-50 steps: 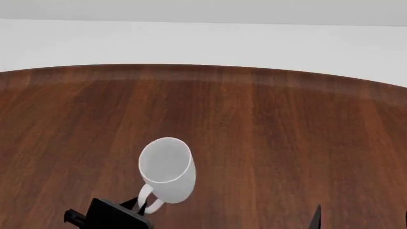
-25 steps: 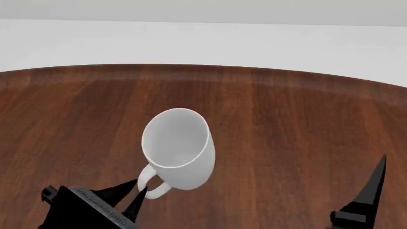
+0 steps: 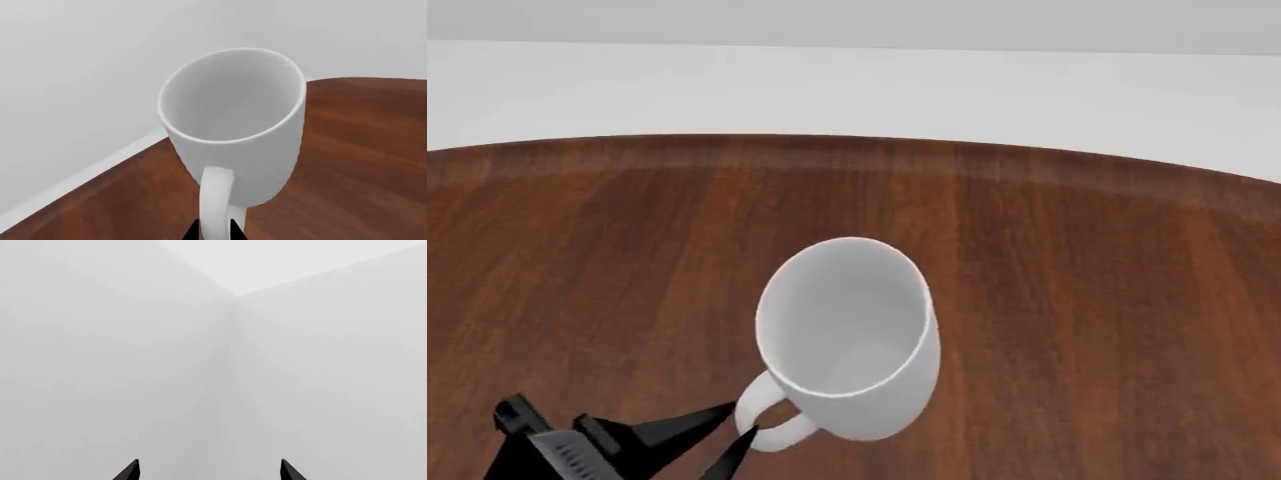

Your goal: Put the white mug on the plate.

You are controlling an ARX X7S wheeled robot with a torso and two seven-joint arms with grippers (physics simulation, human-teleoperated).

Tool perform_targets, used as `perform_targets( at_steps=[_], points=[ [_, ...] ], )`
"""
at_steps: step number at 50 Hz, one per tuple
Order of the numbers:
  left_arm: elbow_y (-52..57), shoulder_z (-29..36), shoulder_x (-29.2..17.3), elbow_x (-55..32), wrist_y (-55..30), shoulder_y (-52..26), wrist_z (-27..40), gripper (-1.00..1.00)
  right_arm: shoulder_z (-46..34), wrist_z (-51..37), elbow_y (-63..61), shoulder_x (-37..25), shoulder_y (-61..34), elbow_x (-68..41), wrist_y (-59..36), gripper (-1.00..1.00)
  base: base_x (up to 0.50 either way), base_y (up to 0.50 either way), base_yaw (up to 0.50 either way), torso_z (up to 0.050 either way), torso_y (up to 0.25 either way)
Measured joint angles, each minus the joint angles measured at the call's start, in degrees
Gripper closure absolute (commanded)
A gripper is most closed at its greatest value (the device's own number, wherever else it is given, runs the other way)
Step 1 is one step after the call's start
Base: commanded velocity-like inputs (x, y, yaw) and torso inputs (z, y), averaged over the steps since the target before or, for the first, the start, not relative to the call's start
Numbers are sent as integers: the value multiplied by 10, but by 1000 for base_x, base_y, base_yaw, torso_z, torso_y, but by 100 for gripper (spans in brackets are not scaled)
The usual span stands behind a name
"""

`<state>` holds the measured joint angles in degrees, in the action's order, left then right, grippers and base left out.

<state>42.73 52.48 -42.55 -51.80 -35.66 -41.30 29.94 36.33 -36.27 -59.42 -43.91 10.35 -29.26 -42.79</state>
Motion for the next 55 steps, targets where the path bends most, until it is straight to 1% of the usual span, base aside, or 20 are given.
perform_targets(
  at_steps=[8, 21, 35, 55],
  points=[
    [57, 12, -12, -42, -36, -5, 13, 100, 44, -74, -2, -54, 63, -67, 32, -100, 0, 0, 0, 0, 0],
    [105, 58, -17, -39, -70, 18, 16, 100, 83, -144, -1, -109, 124, -129, 65, -100, 0, 0, 0, 0, 0],
    [123, 102, -28, -22, -98, 35, 11, 100, 96, -171, 4, -132, 155, -151, 85, -100, 0, 0, 0, 0, 1],
    [142, 151, -47, -22, -129, 54, 5, 100, 51, -182, 27, -151, 149, -141, 115, -100, 0, 0, 0, 0, 0]
  ],
)
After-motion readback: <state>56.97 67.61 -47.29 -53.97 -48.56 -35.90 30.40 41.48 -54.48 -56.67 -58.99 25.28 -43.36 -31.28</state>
